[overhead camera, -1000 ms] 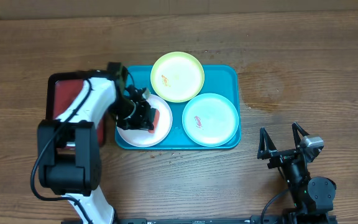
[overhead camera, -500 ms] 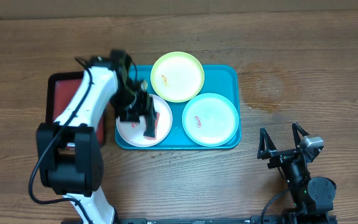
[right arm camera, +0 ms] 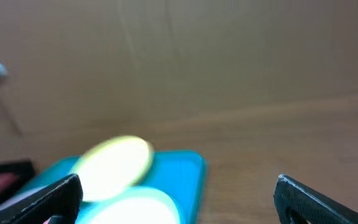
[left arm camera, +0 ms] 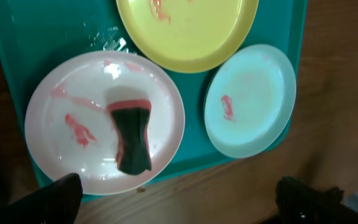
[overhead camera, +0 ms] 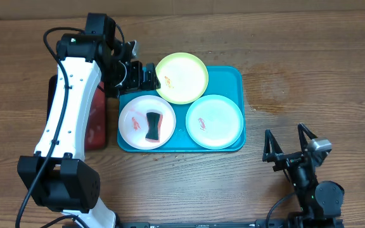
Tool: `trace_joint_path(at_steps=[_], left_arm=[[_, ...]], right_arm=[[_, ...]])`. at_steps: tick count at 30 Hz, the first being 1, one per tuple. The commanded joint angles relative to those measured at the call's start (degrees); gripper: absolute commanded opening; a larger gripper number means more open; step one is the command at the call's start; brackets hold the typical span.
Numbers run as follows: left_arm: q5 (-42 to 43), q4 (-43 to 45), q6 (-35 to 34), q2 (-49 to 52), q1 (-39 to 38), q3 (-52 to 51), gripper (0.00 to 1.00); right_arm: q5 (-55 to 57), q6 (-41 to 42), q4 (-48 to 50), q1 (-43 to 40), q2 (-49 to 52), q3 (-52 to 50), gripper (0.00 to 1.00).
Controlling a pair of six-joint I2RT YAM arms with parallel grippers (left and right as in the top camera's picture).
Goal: Clean dirty plates on tray and stack at the side
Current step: 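Carry the sponge with the left gripper onto the white plate, then grasp the white plate's rim with the right gripper to hold it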
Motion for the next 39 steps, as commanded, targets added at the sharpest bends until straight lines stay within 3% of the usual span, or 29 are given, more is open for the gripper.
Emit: trace_joint_path(at_steps=[1,4,6,8,10,13,19,21,23,25,28,30,32,35,39], left_arm=[[0.6,-0.2,4.3,0.4,-0.4,-1.9,1.0],[0.6,0.6,4.3,0.4,-0.4,-3.3,1.0],[0.7,1.3,4.3,0.4,-0.4,-3.9,1.0],[0.7,1.6,4.3,0.4,-0.4,-4.1,1.0],[0.7,1.5,4.3,0.4,-0.4,-4.1,1.0],[0.7,1.0,4.2,0.4,-0.4,-4.1,1.0],[0.9,0.5,4.2,0.4,-0.4,-4.1,1.0],[0.9,0.5,4.3,0.4,-0.4,-4.1,0.98],[0.9,0.7,4.3,0.4,-0.4,-4.1,0.89],[0.9,0.9,4.3,0.4,-0.4,-4.1,0.87],[0.7,1.0,4.3,0.4,-0.4,-4.1,0.84],[0.7,1.0,4.2,0.4,-0.4,-4.1,0.82],[0.6,1.0,4.3,0.4,-0.4,-4.1,0.82],[-1.6,0.5,4.3,0.4,-0.4,-4.1,0.75],[-4.7,-0.3,4.1,0.4,-0.4,-4.1,0.76]], right_arm=[[-16.5,12.9,-0.3,0.3,-0.6,-0.6,1.0],[-19.2,21.5,2.8,0.3,-0.6,-0.6,1.0],[-19.4,28.9,13.7,0.3,-0.6,-0.6,1.0],[-19.1,30.0,26.8,0.3,-0.6,0.1,1.0],[-15.8,29.9,31.5,-0.2,-0.4,3.6,1.0],[-13.3,24.5,20.5,-1.4,1.7,13.6,1.0],[-15.3,2.3,-24.2,-1.9,20.4,45.5,1.0],[-20.3,-2.4,-35.4,-1.9,28.3,55.2,1.0],[-30.1,-2.5,-42.5,-1.7,35.7,63.3,1.0],[-42.0,-0.3,-45.1,-1.7,41.7,68.8,1.0],[-52.8,5.1,-37.7,-1.3,48.3,71.0,0.99],[-52.3,11.3,-33.8,-0.5,51.8,71.0,0.79],[-49.9,13.2,-33.1,1.5,55.2,71.0,0.75],[-36.1,13.4,-36.9,7.4,59.2,71.0,0.66],[-14.4,14.1,-45.0,19.1,65.7,71.5,0.72]])
